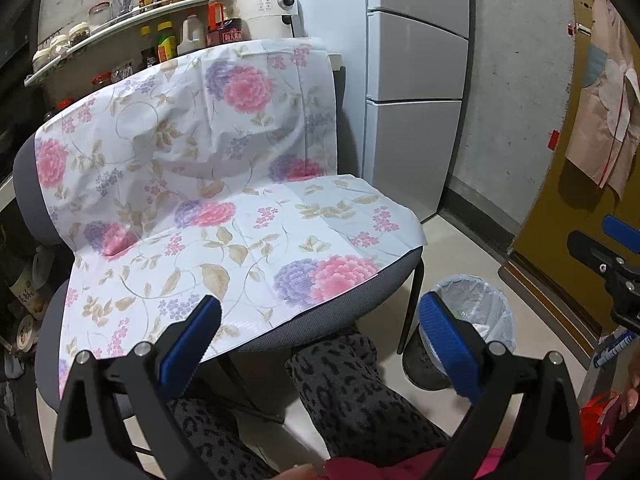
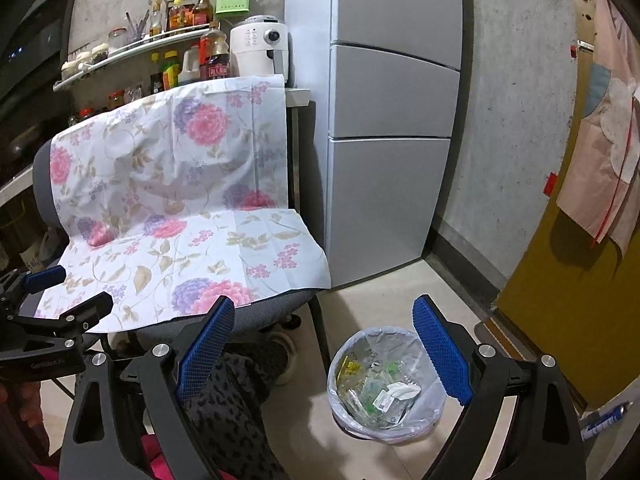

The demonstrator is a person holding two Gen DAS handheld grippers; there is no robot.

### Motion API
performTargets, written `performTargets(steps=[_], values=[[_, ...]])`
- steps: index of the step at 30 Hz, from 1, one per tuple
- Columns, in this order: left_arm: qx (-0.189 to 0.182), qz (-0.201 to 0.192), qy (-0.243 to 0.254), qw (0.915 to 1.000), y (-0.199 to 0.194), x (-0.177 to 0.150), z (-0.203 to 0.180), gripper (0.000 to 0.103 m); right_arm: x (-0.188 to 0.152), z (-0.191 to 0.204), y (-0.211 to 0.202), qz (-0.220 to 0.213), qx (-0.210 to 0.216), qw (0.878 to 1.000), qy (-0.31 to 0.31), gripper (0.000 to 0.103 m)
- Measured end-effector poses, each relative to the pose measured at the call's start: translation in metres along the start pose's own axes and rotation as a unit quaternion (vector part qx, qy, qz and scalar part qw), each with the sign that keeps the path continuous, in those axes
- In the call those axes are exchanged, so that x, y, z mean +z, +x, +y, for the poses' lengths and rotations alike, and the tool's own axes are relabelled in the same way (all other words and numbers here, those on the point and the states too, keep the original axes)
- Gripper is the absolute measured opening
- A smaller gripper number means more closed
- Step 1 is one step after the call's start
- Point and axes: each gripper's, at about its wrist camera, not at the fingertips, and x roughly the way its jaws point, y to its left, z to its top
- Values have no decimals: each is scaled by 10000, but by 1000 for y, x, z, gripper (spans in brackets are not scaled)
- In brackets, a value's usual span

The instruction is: Collect trash

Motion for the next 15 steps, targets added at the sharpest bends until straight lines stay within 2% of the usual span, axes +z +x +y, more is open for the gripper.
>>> performTargets(steps=[15], values=[[-20, -10, -1, 10000, -1, 1, -2, 96, -1, -5, -1, -26, -36, 9999, 155, 90]])
